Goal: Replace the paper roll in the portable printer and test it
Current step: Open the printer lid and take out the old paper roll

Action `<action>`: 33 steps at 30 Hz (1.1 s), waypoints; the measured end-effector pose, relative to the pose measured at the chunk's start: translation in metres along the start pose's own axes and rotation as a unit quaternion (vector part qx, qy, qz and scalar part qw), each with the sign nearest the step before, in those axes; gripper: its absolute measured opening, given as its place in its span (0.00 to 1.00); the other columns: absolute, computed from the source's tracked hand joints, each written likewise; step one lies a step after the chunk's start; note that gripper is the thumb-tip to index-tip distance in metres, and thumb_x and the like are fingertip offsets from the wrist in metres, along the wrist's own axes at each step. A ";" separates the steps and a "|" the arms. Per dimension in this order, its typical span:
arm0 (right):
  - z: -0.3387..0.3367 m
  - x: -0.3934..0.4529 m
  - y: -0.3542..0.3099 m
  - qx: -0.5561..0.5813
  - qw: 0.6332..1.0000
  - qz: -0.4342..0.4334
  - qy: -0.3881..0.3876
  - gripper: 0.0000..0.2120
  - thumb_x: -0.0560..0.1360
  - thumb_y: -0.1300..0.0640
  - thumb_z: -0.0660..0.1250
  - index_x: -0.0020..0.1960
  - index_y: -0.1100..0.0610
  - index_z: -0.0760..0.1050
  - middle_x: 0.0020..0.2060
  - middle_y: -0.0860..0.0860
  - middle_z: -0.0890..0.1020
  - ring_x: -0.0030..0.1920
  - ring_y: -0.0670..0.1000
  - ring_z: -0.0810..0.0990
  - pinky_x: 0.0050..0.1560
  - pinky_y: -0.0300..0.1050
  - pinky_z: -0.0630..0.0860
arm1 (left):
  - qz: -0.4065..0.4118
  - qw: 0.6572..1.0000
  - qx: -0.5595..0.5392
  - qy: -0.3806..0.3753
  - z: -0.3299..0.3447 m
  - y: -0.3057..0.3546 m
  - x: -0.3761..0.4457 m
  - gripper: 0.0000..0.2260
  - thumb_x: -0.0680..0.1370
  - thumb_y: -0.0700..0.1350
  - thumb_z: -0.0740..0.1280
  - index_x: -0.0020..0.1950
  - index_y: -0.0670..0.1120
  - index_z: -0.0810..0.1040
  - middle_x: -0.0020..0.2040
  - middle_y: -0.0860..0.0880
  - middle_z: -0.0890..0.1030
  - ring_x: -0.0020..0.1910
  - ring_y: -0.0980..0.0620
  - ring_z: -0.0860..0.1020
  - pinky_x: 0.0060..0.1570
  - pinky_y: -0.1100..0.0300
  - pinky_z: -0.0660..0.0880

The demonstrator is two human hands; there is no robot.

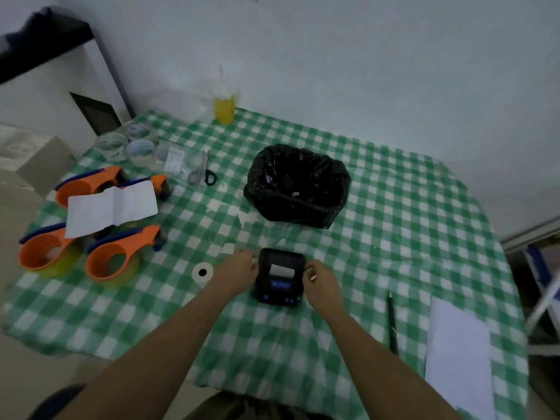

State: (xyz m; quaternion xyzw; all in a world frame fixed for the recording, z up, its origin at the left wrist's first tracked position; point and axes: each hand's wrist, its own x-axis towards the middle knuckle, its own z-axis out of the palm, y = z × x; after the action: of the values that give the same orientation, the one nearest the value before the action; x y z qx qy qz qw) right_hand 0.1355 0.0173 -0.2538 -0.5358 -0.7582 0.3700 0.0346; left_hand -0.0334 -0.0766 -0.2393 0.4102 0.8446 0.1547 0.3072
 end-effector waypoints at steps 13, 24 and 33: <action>-0.016 0.038 0.001 0.028 0.993 0.082 -0.080 0.12 0.70 0.65 0.70 0.29 0.56 0.75 0.28 0.54 0.79 0.31 0.51 0.78 0.45 0.50 0.79 | -0.005 0.998 -0.035 -0.048 0.026 -0.013 0.007 0.13 0.76 0.46 0.65 0.56 0.41 0.72 0.58 0.39 0.75 0.51 0.41 0.78 0.51 0.48 0.76; -0.018 0.059 -0.003 0.049 0.971 0.191 -0.136 0.22 0.67 0.72 0.71 0.24 0.59 0.63 0.14 0.53 0.68 0.21 0.51 0.72 0.27 0.45 0.73 | -0.029 0.994 -0.097 -0.038 0.033 -0.018 0.008 0.14 0.74 0.47 0.67 0.57 0.43 0.72 0.57 0.44 0.75 0.49 0.44 0.78 0.49 0.51 0.74; -0.016 0.068 -0.021 -0.119 0.962 0.166 -0.179 0.16 0.68 0.71 0.61 0.26 0.58 0.62 0.08 0.50 0.66 0.14 0.48 0.69 0.16 0.34 0.65 | -0.054 0.993 -0.096 -0.043 0.032 -0.018 0.013 0.16 0.73 0.48 0.69 0.57 0.43 0.72 0.57 0.44 0.77 0.52 0.46 0.78 0.54 0.50 0.76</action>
State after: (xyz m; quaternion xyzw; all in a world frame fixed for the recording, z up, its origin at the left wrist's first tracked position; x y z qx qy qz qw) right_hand 0.0971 0.0797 -0.2530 -0.5794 -0.6908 0.3678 -0.2276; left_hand -0.0295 -0.0771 -0.2778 0.3389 0.8331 0.2002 0.3886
